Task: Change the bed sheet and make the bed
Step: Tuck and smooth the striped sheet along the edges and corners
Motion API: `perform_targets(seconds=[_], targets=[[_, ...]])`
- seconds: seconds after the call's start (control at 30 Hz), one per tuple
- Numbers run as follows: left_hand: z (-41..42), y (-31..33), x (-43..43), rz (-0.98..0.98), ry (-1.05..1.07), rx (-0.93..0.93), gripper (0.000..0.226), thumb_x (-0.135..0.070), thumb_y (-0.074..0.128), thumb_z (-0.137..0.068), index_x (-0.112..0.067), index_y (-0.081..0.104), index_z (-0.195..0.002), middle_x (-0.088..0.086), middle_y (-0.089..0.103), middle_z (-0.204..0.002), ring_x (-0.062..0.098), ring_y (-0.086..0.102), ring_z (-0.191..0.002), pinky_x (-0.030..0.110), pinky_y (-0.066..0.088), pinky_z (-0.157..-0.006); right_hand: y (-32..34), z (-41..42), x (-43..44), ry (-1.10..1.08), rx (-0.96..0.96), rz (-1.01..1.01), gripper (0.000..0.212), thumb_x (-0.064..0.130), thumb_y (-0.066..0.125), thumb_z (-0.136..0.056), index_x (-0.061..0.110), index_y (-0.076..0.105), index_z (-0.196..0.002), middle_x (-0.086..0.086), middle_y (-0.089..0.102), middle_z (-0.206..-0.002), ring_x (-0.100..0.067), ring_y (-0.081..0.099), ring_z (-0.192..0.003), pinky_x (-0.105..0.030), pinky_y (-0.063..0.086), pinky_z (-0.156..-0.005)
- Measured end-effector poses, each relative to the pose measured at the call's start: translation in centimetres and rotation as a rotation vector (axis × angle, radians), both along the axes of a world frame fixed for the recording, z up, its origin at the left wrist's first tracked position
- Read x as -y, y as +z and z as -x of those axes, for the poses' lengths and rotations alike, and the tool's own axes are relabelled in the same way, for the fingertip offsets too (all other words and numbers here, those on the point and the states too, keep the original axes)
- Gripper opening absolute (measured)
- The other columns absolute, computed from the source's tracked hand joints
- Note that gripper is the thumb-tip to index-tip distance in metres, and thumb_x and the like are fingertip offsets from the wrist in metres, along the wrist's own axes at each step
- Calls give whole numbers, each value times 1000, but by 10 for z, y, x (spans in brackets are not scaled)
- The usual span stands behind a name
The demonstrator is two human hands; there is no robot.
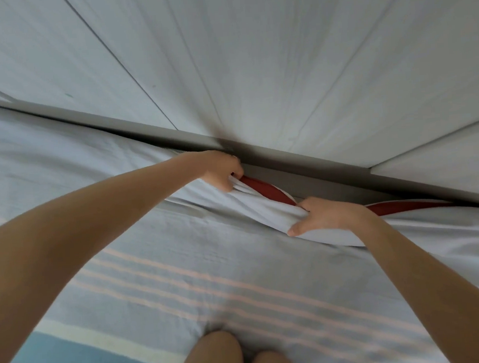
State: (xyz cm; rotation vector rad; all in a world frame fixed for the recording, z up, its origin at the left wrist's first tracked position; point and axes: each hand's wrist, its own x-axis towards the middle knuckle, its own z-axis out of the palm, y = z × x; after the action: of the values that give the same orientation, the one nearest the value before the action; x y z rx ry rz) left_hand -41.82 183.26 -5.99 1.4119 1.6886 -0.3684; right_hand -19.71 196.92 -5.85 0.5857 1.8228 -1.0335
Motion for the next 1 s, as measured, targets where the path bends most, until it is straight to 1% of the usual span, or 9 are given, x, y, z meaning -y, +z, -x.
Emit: perform_targets(seconds=[0.13, 0.2, 0.27, 0.37, 0.5, 0.63, 0.73, 0.87, 1.0], targets=[[-2, -4, 18, -278, -85, -94, 15, -22, 50, -90, -16, 51, -104, -5, 50, -79, 18, 54, -68, 32, 43, -62, 7, -5, 9, -125, -29, 41, 79, 76, 42, -80, 29, 39, -143, 6, 35, -149, -18, 31, -139, -37, 28, -113], [2, -10, 31, -476, -78, -79, 21, -20, 51, -93, -14, 48, -114, -9, 43, -68, 18, 53, -54, 31, 41, -52, 12, -8, 12, -190, -4, 55, 73, 68, 33, -90, 27, 26, -150, 1, 17, -158, -21, 11, -147, -41, 16, -117], [4, -14, 41, -619, -90, -49, 22, -19, 53, -94, -15, 47, -114, -8, 48, -71, 20, 52, -49, 28, 38, -47, 10, -10, 14, -284, 22, 41, 72, 65, 27, -93, 24, 21, -151, 0, 14, -159, -23, 12, -147, -42, 14, -118], [3, -19, 46, -636, -108, -23, 22, -26, 58, -93, -16, 56, -112, 1, 64, -97, 22, 61, -65, 29, 44, -57, 4, -7, 13, -351, -5, -2, 66, 61, 27, -96, 20, 33, -147, 0, 32, -152, -21, 30, -139, -34, 22, -113], [-1, -22, 46, -555, -71, -36, 32, -36, 57, -92, -17, 59, -118, -1, 61, -115, 20, 63, -84, 32, 49, -71, 6, 3, 11, -182, 35, -9, 50, 54, 51, -91, 18, 64, -122, 1, 59, -129, -19, 54, -114, -29, 40, -97], [-4, -21, 43, -590, -109, -55, 15, -25, 57, -93, -11, 57, -99, 2, 61, -95, 22, 59, -70, 29, 39, -59, 12, -1, 14, -77, -1, 55, 49, 40, 71, -82, 17, 58, -124, 6, 53, -122, -13, 52, -107, -26, 41, -95], [-9, -22, 47, -666, -248, -113, 11, -6, 62, -87, -7, 56, -96, 8, 61, -91, 25, 58, -63, 33, 47, -51, 12, -4, 21, -67, -40, 15, 58, 35, 74, -80, 18, 52, -131, -1, 48, -127, -17, 52, -109, -26, 42, -95], [-12, -21, 54, -751, -232, -124, 30, 13, 69, -67, -7, 57, -86, 8, 62, -76, 25, 55, -54, 32, 50, -48, 15, -10, 21, -154, -102, -37, 33, 40, 59, -91, 19, 61, -116, 1, 62, -108, -14, 58, -93, -23, 43, -74], [-16, -17, 42, -612, -92, -150, 20, 5, 57, -83, -12, 51, -94, 7, 57, -70, 25, 54, -58, 32, 46, -51, 18, -12, 9, -208, -86, -66, 33, 44, 50, -95, 14, 63, -104, -2, 62, -88, -14, 53, -74, -26, 37, -63]])
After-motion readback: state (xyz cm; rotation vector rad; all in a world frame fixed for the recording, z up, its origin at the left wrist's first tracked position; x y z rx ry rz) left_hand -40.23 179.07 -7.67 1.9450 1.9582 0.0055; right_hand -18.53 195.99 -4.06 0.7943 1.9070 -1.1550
